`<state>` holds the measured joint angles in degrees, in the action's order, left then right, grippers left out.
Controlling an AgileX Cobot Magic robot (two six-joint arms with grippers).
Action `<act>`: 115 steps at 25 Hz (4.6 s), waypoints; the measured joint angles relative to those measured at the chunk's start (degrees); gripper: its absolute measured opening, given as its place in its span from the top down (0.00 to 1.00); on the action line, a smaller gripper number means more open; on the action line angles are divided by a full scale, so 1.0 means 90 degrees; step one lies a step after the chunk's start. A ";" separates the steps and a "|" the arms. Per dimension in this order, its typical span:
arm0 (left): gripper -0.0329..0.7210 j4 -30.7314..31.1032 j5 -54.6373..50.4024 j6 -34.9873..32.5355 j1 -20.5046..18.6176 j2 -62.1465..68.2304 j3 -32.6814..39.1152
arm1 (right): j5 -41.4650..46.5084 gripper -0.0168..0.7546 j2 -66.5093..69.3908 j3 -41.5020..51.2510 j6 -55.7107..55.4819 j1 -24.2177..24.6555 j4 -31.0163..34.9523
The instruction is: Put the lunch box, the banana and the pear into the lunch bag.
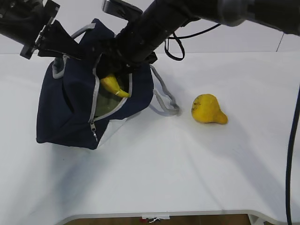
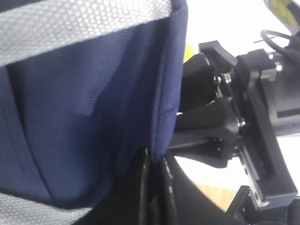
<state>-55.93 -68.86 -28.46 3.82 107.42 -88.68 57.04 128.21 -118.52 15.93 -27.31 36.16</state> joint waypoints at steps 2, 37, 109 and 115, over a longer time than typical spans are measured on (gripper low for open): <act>0.96 0.0000 0.0000 0.0000 0.0000 0.0000 0.0000 | -0.0013 0.60 0.0064 -0.0023 0.0000 0.0000 0.0069; 0.96 0.0002 -0.0024 0.0000 -0.0114 0.0000 0.0000 | 0.1595 0.28 -0.0105 -0.1522 -0.0622 0.0000 -0.2276; 0.96 0.0038 -0.0024 0.0023 -0.0114 0.0000 0.0000 | 0.0653 0.27 -0.0747 0.1532 -0.3518 0.1262 -0.4441; 0.96 0.0038 -0.0024 0.0023 -0.0114 0.0000 0.0000 | 0.0595 0.27 -0.0747 0.1532 -0.3518 0.1282 -0.4218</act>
<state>-55.59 -69.08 -28.26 2.80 107.42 -88.68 62.39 121.48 -104.74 -15.73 -15.77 -1.80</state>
